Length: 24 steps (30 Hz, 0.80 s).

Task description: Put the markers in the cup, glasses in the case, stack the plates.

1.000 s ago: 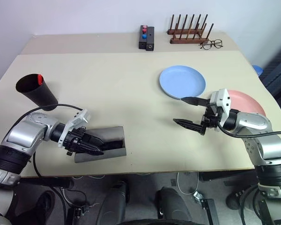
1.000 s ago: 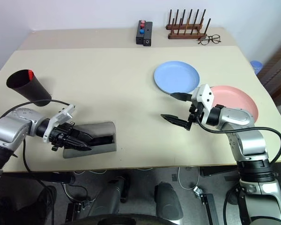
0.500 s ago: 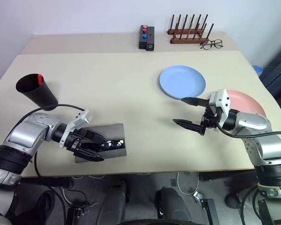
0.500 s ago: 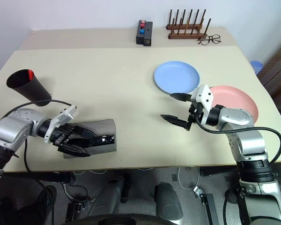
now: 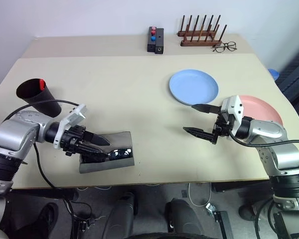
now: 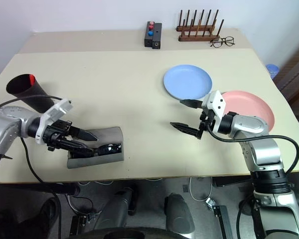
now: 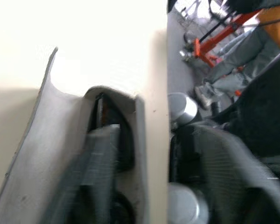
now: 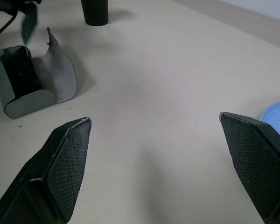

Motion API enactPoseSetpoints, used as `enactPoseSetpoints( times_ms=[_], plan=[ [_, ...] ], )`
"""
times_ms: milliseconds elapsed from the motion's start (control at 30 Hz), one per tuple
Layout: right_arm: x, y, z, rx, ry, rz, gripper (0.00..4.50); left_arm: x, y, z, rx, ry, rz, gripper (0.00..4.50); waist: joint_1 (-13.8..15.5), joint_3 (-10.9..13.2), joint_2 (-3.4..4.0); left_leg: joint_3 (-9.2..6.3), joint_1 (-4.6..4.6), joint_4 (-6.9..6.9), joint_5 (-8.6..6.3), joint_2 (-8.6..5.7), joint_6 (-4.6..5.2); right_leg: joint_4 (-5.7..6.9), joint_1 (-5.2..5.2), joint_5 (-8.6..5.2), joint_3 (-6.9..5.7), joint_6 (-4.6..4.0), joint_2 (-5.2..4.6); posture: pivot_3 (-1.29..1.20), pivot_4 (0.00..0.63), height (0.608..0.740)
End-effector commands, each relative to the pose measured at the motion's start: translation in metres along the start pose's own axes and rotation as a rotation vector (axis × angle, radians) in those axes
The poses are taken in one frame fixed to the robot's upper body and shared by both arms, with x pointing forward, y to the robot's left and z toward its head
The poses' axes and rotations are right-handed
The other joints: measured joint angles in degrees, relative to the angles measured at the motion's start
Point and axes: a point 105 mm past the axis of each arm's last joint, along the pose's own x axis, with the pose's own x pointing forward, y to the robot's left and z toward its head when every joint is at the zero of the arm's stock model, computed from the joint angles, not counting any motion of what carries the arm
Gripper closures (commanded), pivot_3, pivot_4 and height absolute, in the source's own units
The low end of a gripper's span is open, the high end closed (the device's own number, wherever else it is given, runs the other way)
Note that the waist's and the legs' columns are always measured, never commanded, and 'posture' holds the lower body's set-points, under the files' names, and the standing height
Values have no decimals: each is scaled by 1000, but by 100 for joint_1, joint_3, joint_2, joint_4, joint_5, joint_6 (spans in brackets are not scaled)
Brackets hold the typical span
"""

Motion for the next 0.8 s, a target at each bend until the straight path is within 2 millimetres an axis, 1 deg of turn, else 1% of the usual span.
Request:
enactPoseSetpoints(
  times_ms=[33, 67, 100, 133, 167, 233, 267, 300, 433, 500, 567, 633, 700, 800],
  plan=[
    [2, -1, 14, -39, -57, 1, 0, -17, 9, 43, 109, -198, 103, 3862, 30, 1, -1, 0, 0, 1, 0, 0, 0, 1, 1, 0, 0, 0, 0, 0, 150, 735],
    [3, -1, 17, -37, -68, 2, 0, -21, 14, 52, 125, -246, 138, 4359, 30, 1, -4, -5, -1, 6, 0, 0, 0, 1, 3, 0, -8, 1, 1, 0, 150, 735],
    [3, -1, 18, -37, -73, 2, 0, -24, 20, 59, 151, -281, 182, 4443, 26, 1, -4, -8, -3, 11, 0, 0, 0, 1, 5, 1, -11, 1, 2, 0, 150, 735],
    [4, -2, 19, -37, -75, 2, 0, -27, 23, 63, 168, -299, 210, 4443, 20, 1, -4, -7, -3, 12, 0, -2, 0, 1, 6, 1, -10, 2, 1, 0, 150, 735],
    [4, -2, 16, -49, -57, 4, 0, -29, 31, 67, 173, -318, 267, 4443, 13, 1, -3, -6, -2, 12, 0, -3, 1, 0, 5, 2, -10, 3, 1, 0, 150, 735],
    [5, -3, 10, -64, -30, 1, 0, -33, 46, 65, 228, -285, 391, 4443, 10, 0, -2, -3, -2, 10, 0, -4, 1, 1, 4, 2, -9, 4, 3, 0, 150, 735],
    [5, -3, 9, -67, -25, -1, 0, -33, 51, 64, 250, -266, 430, 4443, 0, 0, -2, -3, -1, 8, 0, -4, 1, 1, 4, 2, -9, 4, 6, 0, 150, 735],
    [5, -3, 9, -65, -28, 0, 0, -31, 54, 59, 245, -226, 443, 4443, -10, 0, -2, -2, -1, 8, 0, -3, 1, 2, 3, 2, -8, 4, 7, 0, 150, 735],
    [5, -2, 9, -60, -32, 3, 0, -21, 57, 20, 186, -28, 438, 4443, -33, 1, -2, 8, 2, 2, 0, -3, 1, 5, 1, 2, 0, 4, 14, 0, 150, 735],
    [5, -1, 7, -57, -31, 3, 0, -16, 60, 10, 185, -18, 442, 4443, -19, 1, -2, 12, 5, -2, 0, -2, 1, 5, 0, 2, 4, 4, 13, 0, 150, 735],
    [5, -1, 5, -57, -22, 5, 0, -11, 62, -4, 125, -28, 433, 4443, -2, 1, -2, 11, 5, 0, 0, 0, 1, 5, 1, 2, 4, 4, 8, 0, 150, 735],
    [5, -1, 5, -57, -21, 4, 0, -7, 60, -18, 111, 2, 413, 4443, 14, 1, -2, 10, 4, 2, 0, -1, 1, 4, 2, 2, 4, 4, 4, 0, 150, 735],
    [4, -1, 5, -56, -20, 3, 0, -4, 54, -24, 76, 7, 375, 4443, 12, -1, 0, 10, 5, 3, 0, -1, 1, 4, 3, 2, 4, 4, 2, 0, 150, 735],
    [3, -1, 3, -54, -15, 1, 0, 2, 43, -21, 48, -15, 308, 4443, 0, -2, 2, 11, 11, -2, 0, -1, 0, 4, 4, 1, 6, 2, 0, 0, 150, 735]
  ],
)
